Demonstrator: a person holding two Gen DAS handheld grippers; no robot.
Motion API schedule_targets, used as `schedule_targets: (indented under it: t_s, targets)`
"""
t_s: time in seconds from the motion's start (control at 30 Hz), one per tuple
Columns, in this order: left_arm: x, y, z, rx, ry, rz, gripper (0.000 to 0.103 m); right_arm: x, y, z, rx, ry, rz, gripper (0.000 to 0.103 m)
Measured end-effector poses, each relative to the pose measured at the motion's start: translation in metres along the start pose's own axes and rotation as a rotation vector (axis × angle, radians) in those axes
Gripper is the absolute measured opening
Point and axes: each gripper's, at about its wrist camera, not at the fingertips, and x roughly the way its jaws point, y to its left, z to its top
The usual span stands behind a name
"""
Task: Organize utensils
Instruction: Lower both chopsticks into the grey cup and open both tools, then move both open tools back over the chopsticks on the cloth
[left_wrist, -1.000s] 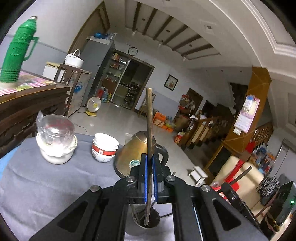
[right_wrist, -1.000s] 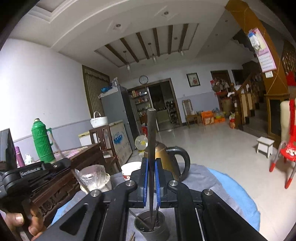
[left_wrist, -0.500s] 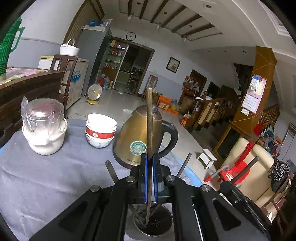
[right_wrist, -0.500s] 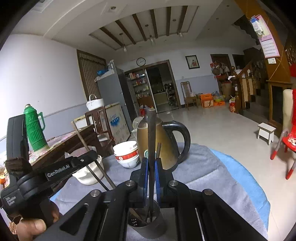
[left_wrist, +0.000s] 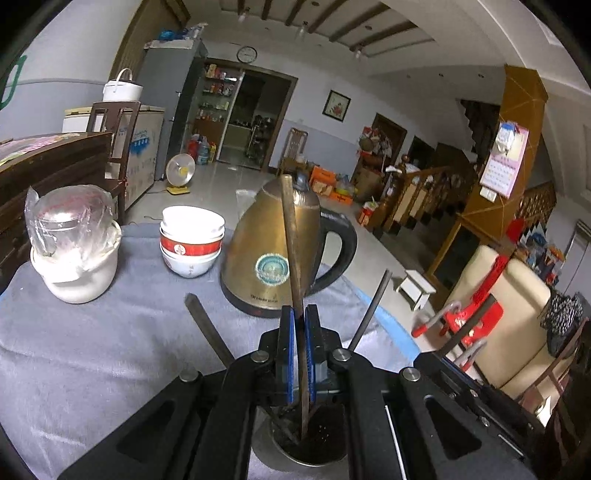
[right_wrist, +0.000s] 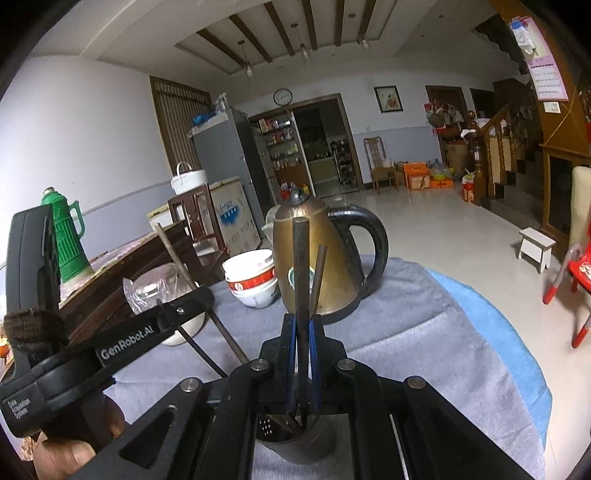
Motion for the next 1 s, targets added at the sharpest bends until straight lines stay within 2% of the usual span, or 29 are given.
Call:
schedule_targets:
  t_s: [0.27, 0.33, 0.37, 0.4, 0.43, 0.47, 0.5, 0.53, 0.7, 0.77, 0.83, 0.93, 1.0]
  targets:
    - [0.011, -0.001, -0.008, 0.03, 0.073, 0.004, 0.006, 0.011, -0.008, -0.003, 0.031, 0.053, 0.01, 0.01]
    - [0.008, -0.002, -0.007, 0.029, 0.08, 0.002, 0.012, 0.012, -0.009, -0.002, 0.042, 0.068, 0.006, 0.01]
    - [0.004, -0.002, -0.005, 0.028, 0.077, -0.003, 0.022, 0.012, -0.01, -0.002, 0.045, 0.069, 0.0, 0.011]
    - [0.0, -0.003, -0.003, 0.028, 0.07, -0.003, 0.029, 0.011, -0.011, -0.001, 0.045, 0.067, -0.006, 0.017]
    - [-0.007, -0.003, 0.0, 0.025, 0.057, -0.003, 0.043, 0.008, -0.011, 0.0, 0.047, 0.059, -0.013, 0.023]
    - [-0.012, -0.002, 0.003, 0.023, 0.041, -0.005, 0.05, 0.004, -0.011, 0.002, 0.054, 0.047, -0.013, 0.043]
    - [-0.02, -0.002, 0.006, 0.021, 0.021, -0.006, 0.051, 0.001, -0.012, 0.003, 0.062, 0.037, -0.011, 0.076]
    - [-0.029, -0.001, 0.01, 0.02, 0.002, -0.007, 0.052, -0.008, -0.012, 0.006, 0.069, 0.003, -0.005, 0.081]
    - [-0.078, 0.006, 0.025, 0.021, -0.089, -0.017, 0.056, -0.041, -0.011, 0.018, 0.07, -0.079, -0.03, 0.081]
    - [-0.104, 0.015, 0.027, 0.012, -0.135, -0.003, 0.067, -0.056, -0.01, 0.02, 0.075, -0.105, -0.032, 0.081]
    - [-0.123, 0.024, 0.026, 0.003, -0.166, 0.017, 0.07, -0.071, -0.009, 0.018, 0.08, -0.118, -0.025, 0.081]
    - [-0.147, 0.048, 0.013, -0.016, -0.166, 0.063, 0.075, -0.083, -0.006, 0.008, 0.078, -0.089, -0.008, 0.081]
    - [-0.155, 0.065, -0.002, -0.031, -0.138, 0.105, 0.078, -0.086, -0.004, -0.006, 0.073, -0.041, 0.011, 0.081]
